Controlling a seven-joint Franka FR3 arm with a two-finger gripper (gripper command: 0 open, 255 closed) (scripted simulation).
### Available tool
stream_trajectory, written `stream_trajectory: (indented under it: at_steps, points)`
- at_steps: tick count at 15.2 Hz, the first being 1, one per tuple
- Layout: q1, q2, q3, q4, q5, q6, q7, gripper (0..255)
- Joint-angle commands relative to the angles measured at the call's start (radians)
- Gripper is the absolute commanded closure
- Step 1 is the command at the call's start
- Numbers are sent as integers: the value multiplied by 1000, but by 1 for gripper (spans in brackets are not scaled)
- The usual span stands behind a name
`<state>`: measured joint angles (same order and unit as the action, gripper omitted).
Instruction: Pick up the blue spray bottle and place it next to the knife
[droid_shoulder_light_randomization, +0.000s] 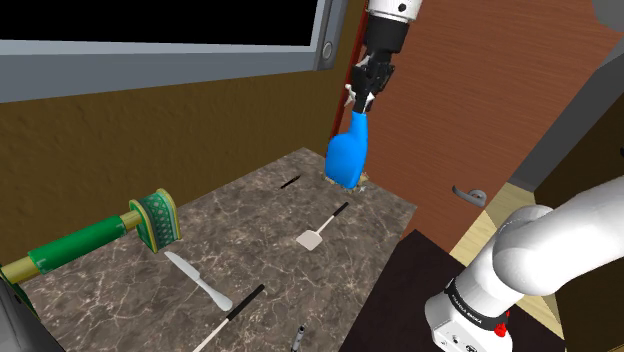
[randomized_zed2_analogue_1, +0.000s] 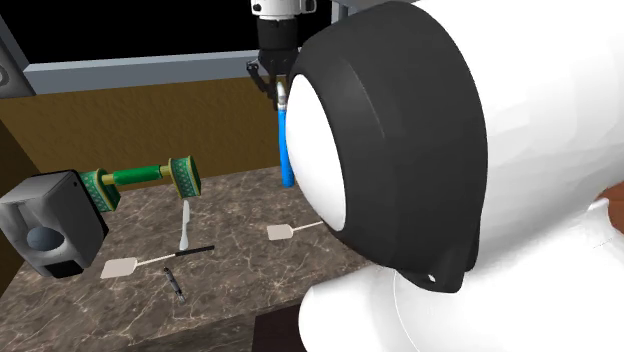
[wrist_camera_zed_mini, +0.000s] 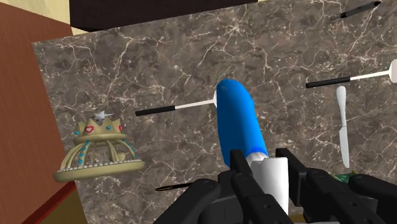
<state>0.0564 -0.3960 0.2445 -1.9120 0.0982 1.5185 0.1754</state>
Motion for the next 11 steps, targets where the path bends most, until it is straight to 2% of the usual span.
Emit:
stream_trajectory:
  at_steps: [1,6,11]
  points:
    - [7,53,33,14,0,42,39,255]
    - [26,195,108,84,-23,114,137,255]
    - [57,360,172,188,-77,166,241,255]
